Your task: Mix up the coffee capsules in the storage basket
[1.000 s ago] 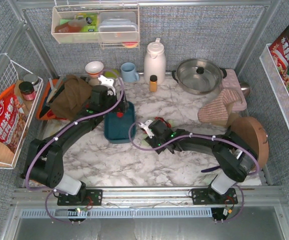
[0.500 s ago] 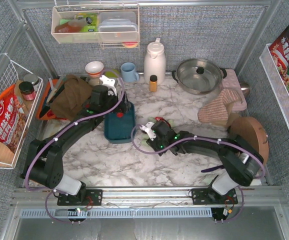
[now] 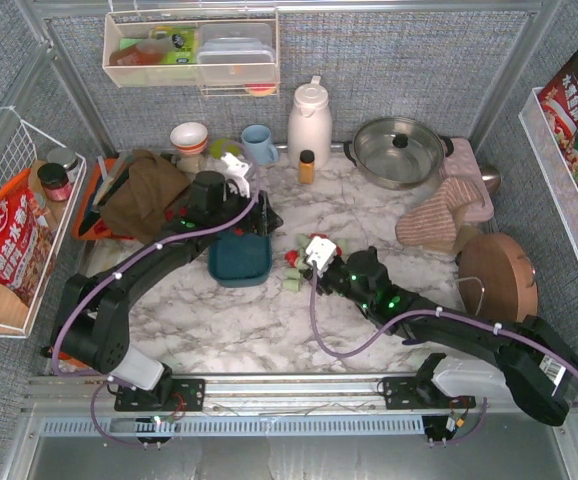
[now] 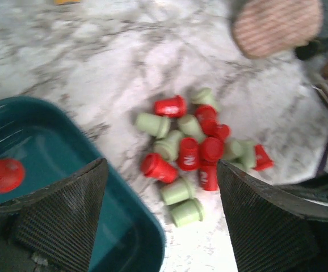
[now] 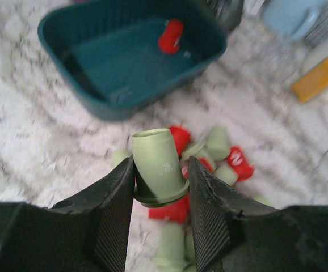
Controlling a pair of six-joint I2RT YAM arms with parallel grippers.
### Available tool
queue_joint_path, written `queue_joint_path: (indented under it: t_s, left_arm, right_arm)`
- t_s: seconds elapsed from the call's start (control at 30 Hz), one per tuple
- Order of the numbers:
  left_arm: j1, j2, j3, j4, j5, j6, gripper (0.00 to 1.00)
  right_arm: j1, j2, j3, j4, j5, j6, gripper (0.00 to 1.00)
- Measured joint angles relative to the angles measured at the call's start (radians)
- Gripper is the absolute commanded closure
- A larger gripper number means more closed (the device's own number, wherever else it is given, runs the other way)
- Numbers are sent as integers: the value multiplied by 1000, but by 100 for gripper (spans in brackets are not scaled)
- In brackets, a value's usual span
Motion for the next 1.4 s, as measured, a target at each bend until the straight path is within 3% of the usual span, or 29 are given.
queue_joint_path:
  t_s: [0.27, 0.6, 0.87, 1.0, 1.07, 1.17, 1.27, 1.4]
  left_arm:
    - [-54, 10, -10, 85, 294, -9, 25]
    - [-90, 24, -1, 98, 468, -14, 34]
    - [-106, 48, 26, 72, 519, 3, 54]
    - [-111, 63, 37, 58, 540, 6, 72]
    - [-111, 67, 39, 58, 543, 6, 83]
    - [-111, 65, 39, 58, 536, 6, 99]
    - [-113, 52, 38, 52, 480, 28, 100]
    - [-109, 32, 35, 34, 350, 57, 100]
  right_arm:
    - [-3, 9, -58, 279, 14, -125, 76]
    - [-7, 18, -61, 371, 23, -184, 76]
    - [-8, 3, -61, 370, 40, -199, 76]
    - [-9, 2, -60, 356, 43, -203, 75]
    - [-9, 3, -57, 348, 45, -209, 69]
    - [-10, 7, -46, 331, 49, -210, 47]
    - [-11, 9, -29, 312, 53, -195, 34]
    - [-10, 11, -4, 293, 66, -167, 24]
